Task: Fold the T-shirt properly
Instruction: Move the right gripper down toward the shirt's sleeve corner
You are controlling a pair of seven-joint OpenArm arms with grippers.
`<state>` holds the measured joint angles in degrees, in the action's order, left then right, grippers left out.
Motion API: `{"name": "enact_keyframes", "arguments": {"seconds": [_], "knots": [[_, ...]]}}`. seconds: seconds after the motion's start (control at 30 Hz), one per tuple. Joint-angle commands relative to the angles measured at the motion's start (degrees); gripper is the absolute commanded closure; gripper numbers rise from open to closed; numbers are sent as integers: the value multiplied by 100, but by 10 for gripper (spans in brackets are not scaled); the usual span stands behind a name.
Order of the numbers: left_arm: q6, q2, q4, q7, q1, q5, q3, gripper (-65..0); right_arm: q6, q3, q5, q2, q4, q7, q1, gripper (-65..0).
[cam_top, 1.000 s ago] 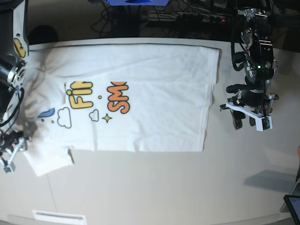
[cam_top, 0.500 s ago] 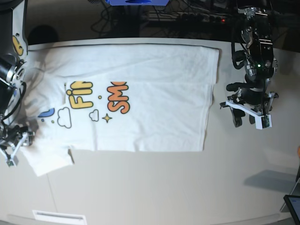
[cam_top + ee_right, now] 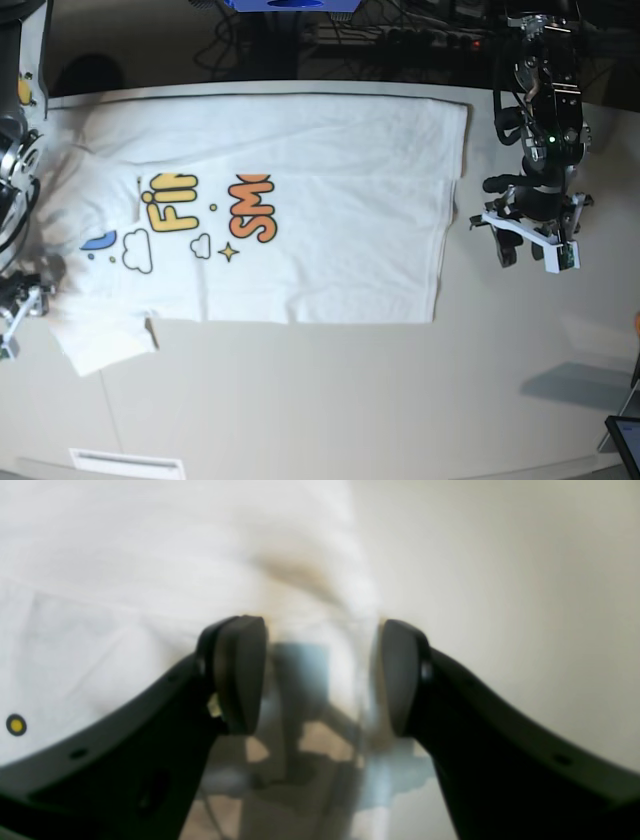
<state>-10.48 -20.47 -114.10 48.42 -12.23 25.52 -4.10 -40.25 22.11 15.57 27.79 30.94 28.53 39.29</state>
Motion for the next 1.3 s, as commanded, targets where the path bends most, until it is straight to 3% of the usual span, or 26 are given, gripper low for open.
{"name": "enact_keyframes", "arguments": {"seconds": [0.0,0.17,0.33,0.67,1.27], "knots": [[-20,-76,-93,-126,49,-42,-43,-287,25,9,-58,188,119,-124,216,-358],[-20,-76,-84,-126,67,-42,-43,-287,25,0,-50,276,75,-124,260,-369],[-20,-67,-84,-126,84,-42,-43,-287,25,35,-67,276,-74,-159,243,-469],[-20,-76,-84,-126,-21,-42,-43,-287,25,53,-76,267,-900,-818,251,-469],[-20,-76,-84,-126,-30,-42,-43,-287,25,62,-85,126,-936,-994,243,-467]]}}
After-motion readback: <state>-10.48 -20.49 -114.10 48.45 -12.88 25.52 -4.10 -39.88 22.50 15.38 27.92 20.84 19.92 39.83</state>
